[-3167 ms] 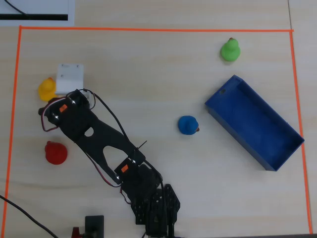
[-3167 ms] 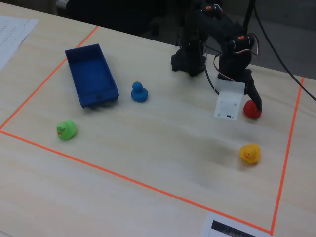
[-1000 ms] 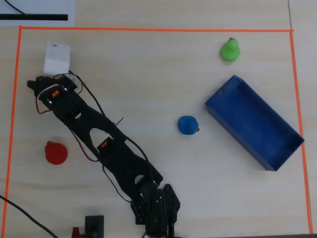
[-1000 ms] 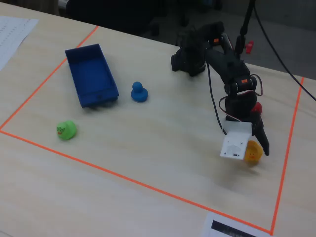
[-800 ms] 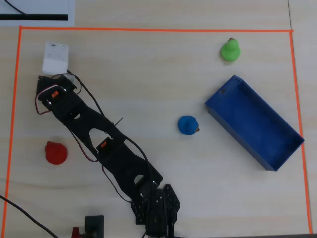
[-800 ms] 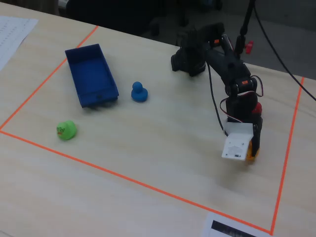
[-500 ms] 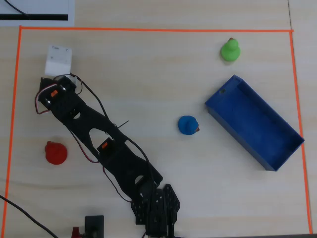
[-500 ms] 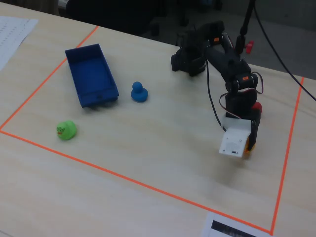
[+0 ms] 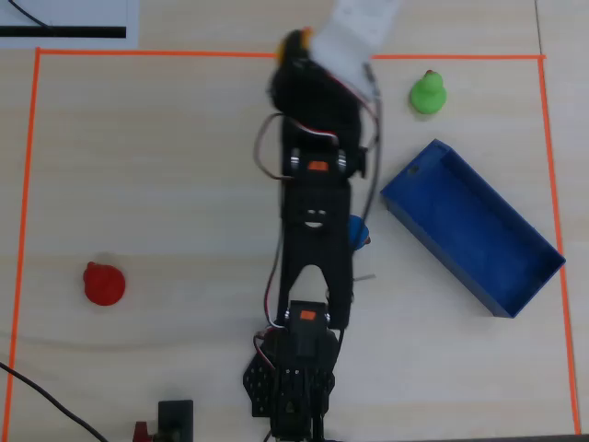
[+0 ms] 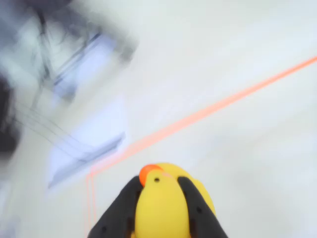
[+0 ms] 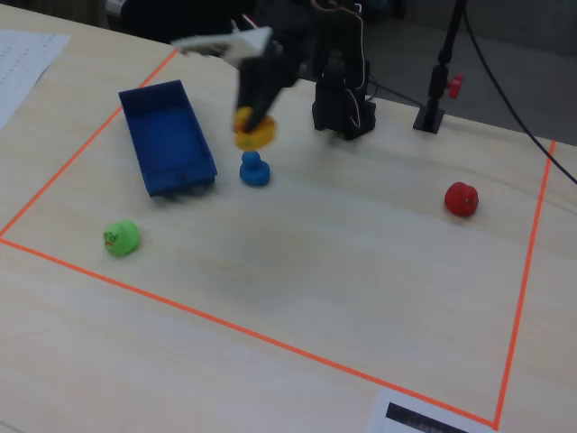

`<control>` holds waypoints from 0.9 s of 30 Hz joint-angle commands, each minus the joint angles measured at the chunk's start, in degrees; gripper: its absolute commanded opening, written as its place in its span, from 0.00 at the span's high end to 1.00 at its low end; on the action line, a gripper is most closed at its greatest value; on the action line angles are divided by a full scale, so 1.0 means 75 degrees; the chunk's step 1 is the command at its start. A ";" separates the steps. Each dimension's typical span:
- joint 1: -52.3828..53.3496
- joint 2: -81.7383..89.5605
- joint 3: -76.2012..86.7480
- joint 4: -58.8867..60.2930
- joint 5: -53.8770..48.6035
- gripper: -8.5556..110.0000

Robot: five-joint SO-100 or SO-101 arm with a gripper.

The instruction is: Grasp yellow duck and put it into box.

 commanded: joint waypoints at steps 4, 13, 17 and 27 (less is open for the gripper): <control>0.4406 0.1043 0.3563 -0.2332 -0.2320 0.93; 0.6129 0.1125 0.6492 -0.4195 -0.3469 0.93; 0.6199 0.1090 0.7148 -0.4699 -0.3504 0.93; 0.5836 0.1312 0.7254 -0.4160 -0.2977 0.64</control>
